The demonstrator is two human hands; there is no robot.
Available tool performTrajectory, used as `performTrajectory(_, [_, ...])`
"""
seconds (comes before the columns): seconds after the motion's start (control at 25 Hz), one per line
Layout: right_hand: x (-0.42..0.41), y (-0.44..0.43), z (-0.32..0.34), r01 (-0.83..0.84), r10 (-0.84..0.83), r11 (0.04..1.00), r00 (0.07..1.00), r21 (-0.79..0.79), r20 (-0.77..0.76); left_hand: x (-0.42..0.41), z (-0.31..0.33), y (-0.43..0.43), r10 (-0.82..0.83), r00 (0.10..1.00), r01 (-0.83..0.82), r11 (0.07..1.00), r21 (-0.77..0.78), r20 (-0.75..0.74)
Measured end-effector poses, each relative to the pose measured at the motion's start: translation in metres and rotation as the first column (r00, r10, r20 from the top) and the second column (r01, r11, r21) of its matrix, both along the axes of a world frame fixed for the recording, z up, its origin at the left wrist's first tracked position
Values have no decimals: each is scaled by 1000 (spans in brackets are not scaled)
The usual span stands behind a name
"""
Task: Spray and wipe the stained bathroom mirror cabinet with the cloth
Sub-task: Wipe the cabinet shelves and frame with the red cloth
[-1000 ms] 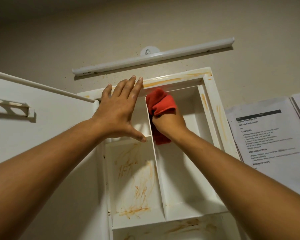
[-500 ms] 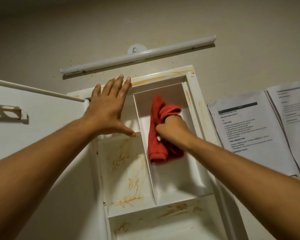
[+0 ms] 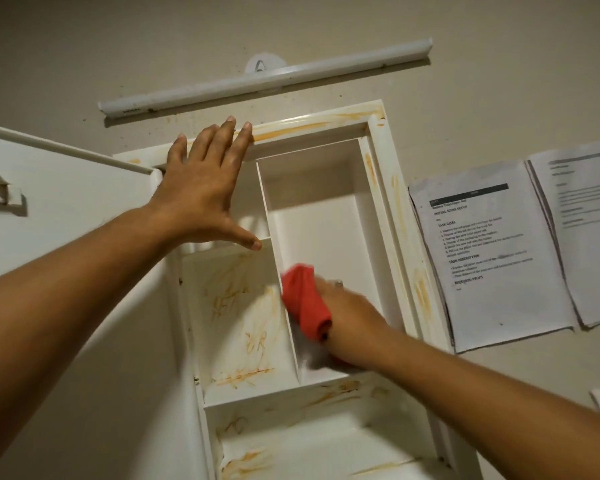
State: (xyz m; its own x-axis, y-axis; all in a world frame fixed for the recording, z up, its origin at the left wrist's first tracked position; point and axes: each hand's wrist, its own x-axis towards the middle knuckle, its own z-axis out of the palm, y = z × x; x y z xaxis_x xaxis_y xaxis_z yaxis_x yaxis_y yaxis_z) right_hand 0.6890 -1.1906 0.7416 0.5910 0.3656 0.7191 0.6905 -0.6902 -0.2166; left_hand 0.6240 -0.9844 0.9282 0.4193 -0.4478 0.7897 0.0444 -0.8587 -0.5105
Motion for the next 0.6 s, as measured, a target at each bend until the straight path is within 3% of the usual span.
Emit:
performTrajectory(0.08, [-10, -7, -16, 44, -57, 981, 997, -191, -59, -6, 0, -3, 18, 1000, -18, 1000, -9, -14])
performTrajectory(0.12, [-15, -9, -12, 42, -53, 990, 995, -135, -79, -9, -2, -4, 30, 999, -30, 999, -15, -19])
performTrajectory(0.2, [-17, -11, 26, 46, -34, 971, 998, 235, -56, -11, -2, -7, 46, 999, -46, 999, -25, -20])
performTrajectory(0.24, [-14, -13, 52, 64, -82, 921, 996, 384, 32, -11, -2, -7, 50, 999, -50, 998, -26, -21])
performTrajectory(0.28, [-15, -14, 79, 101, -184, 898, 970, 427, 158, -10, -1, -7, 52, 999, -52, 998, -23, -17])
performTrajectory(0.36, [-11, -5, 116, 230, -383, 899, 824, 372, 417, -6, -1, -5, 44, 999, -44, 999, -23, -7])
performTrajectory(0.4, [-7, 7, 120, 248, -375, 920, 784, 305, 494, -4, -1, -4, 41, 999, -41, 999, -24, -1])
performTrajectory(0.48, [10, 32, 95, 273, -304, 952, 803, 137, 513, -1, -1, -3, 43, 999, -43, 999, -22, 11])
performTrajectory(0.6, [28, 19, 64, 409, -277, 907, 762, -104, 585, 0, -1, -1, 27, 999, -27, 999, -18, 26])
